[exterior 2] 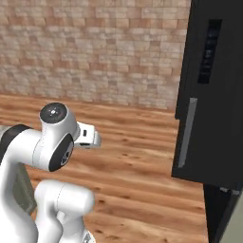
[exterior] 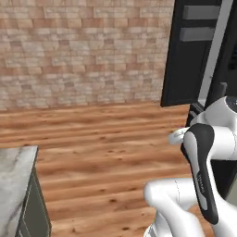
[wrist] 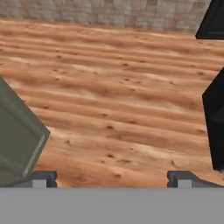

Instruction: Take a sugar cube from the saucer and place it inside the coffee. Then, grab milk from the fridge and place it next to the coffee on the counter to sweeten the coffee.

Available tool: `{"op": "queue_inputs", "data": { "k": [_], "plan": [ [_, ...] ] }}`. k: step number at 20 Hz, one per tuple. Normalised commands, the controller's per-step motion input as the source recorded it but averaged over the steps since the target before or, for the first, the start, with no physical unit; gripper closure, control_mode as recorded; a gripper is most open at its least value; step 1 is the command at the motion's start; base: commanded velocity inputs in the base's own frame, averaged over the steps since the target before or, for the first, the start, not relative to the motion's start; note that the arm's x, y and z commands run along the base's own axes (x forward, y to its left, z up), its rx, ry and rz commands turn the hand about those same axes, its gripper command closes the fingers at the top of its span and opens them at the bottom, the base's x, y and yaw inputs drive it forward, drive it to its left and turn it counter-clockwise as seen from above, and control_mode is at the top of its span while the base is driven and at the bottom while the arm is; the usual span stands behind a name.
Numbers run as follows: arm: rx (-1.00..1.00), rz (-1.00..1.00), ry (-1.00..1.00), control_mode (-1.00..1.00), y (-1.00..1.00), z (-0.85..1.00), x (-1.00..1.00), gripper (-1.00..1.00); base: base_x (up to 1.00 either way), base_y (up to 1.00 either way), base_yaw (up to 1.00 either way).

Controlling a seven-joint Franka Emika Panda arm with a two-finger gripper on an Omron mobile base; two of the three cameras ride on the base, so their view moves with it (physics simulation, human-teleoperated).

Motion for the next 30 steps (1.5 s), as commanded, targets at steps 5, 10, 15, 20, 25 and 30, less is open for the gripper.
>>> {"op": "queue_inputs", "data": {
  "k": [5, 10, 15, 20, 25, 30],
  "plan": [
    [0.00, 0.00, 0.00, 1.00, 0.00, 0.00, 0.00, -1.00, 1.00, 0.50, -0.24],
    [0.00, 0.00, 0.00, 1.00, 0.00, 0.00, 0.00, -1.00, 0.96, 0.10, -0.47],
    [0.00, 0.00, 0.00, 1.00, 0.00, 0.00, 0.00, -1.00, 0.87, 0.00, -0.56],
    [0.00, 0.00, 0.00, 1.00, 0.00, 0.00, 0.00, -1.00, 0.81, 0.00, -0.58],
    [0.00, 0.00, 0.00, 1.00, 0.00, 0.00, 0.00, -1.00, 0.63, 0.00, -0.66],
    [0.00, 0.00, 0.00, 1.00, 0.00, 0.00, 0.00, -1.00, 0.52, 0.06, -0.71]
  ]
}}
